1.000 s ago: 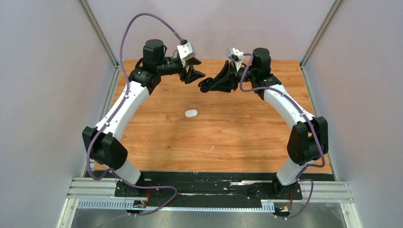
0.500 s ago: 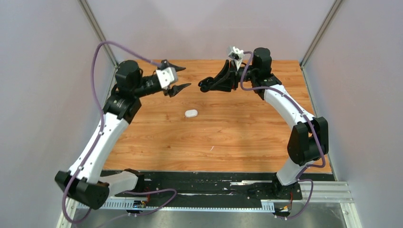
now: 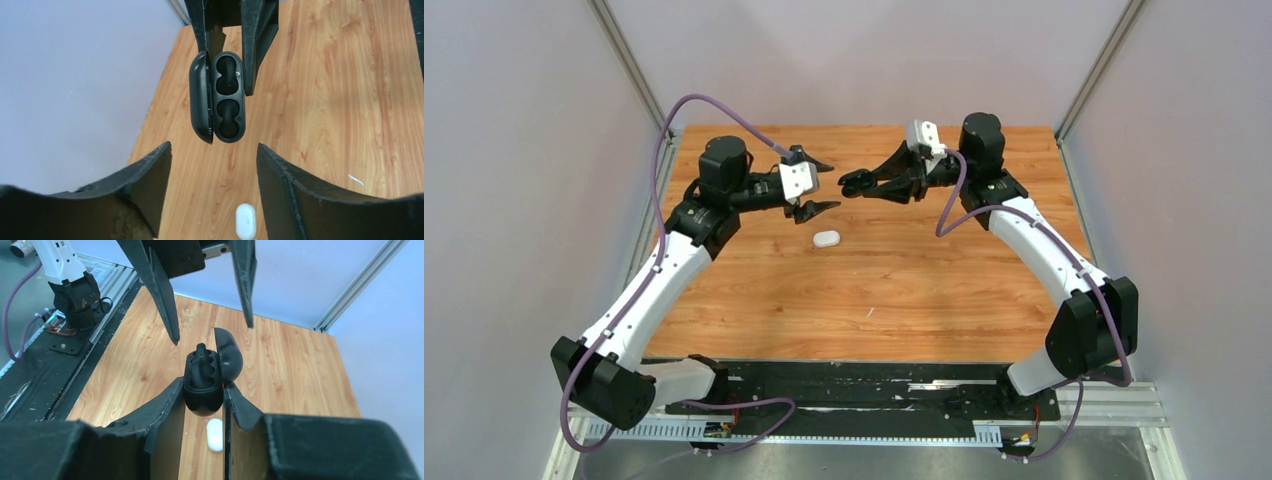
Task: Insert the wireless bluetooth earbuds into the charging case
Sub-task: Open the charging case containing the earbuds, then close the charging case with the earbuds at the center of the board.
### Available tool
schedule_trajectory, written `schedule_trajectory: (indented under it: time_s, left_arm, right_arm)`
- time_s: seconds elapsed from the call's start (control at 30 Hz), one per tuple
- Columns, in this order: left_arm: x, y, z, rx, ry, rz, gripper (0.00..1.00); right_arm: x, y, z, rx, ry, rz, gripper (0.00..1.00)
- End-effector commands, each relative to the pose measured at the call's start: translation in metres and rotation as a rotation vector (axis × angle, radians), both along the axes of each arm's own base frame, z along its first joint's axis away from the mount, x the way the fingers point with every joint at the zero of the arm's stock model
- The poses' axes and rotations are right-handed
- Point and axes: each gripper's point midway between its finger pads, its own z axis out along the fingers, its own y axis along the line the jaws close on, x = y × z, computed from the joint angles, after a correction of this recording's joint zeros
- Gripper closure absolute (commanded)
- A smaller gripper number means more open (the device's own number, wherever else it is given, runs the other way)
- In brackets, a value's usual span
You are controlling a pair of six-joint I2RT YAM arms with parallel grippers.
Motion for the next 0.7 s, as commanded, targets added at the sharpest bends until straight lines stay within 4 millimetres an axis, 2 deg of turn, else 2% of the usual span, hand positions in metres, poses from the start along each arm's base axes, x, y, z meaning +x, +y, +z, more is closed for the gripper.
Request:
schedule_trajectory:
  time_s: [0.0,0.03,0.07,0.13,0.3,0.33,0.47,0.67]
  left_arm:
    - [0.002,-0.005,0.034,-0.084,-0.090,0.058,0.27]
    - [0.001,-0.009,0.038,-0.103,-0.107,0.063,0.24]
    - [0.004,-0.009,0.042,-0.113,-0.118,0.089,0.06]
    - [0.002,-0.016,0.048,-0.132,-0.133,0.078,0.01]
    - [0.003,-0.029,0.060,-0.179,-0.026,0.059,0.00]
    - [0.006,-0.032,0.055,-0.173,0.000,0.060,0.01]
    - [0.016,-0.033,0.056,-0.182,0.022,0.093,0.05]
    - [0.022,-0.034,0.054,-0.174,0.023,0.106,0.07]
  right_arm:
    - [-0.006,0.003,0.011,0.023,-0.155,0.005,1.00]
    - [-0.006,0.003,0.010,0.023,-0.156,0.005,1.00]
    - [-0.005,0.004,0.009,0.021,-0.157,0.004,1.00]
    - [-0.004,0.005,0.008,0.020,-0.168,0.004,1.00]
    - [-0.005,0.006,0.009,0.019,-0.204,0.007,1.00]
    - [-0.005,0.007,0.010,0.020,-0.210,0.008,1.00]
    - [-0.007,0.007,0.010,0.017,-0.226,0.006,1.00]
    - [-0.007,0.007,0.010,0.015,-0.231,0.003,1.00]
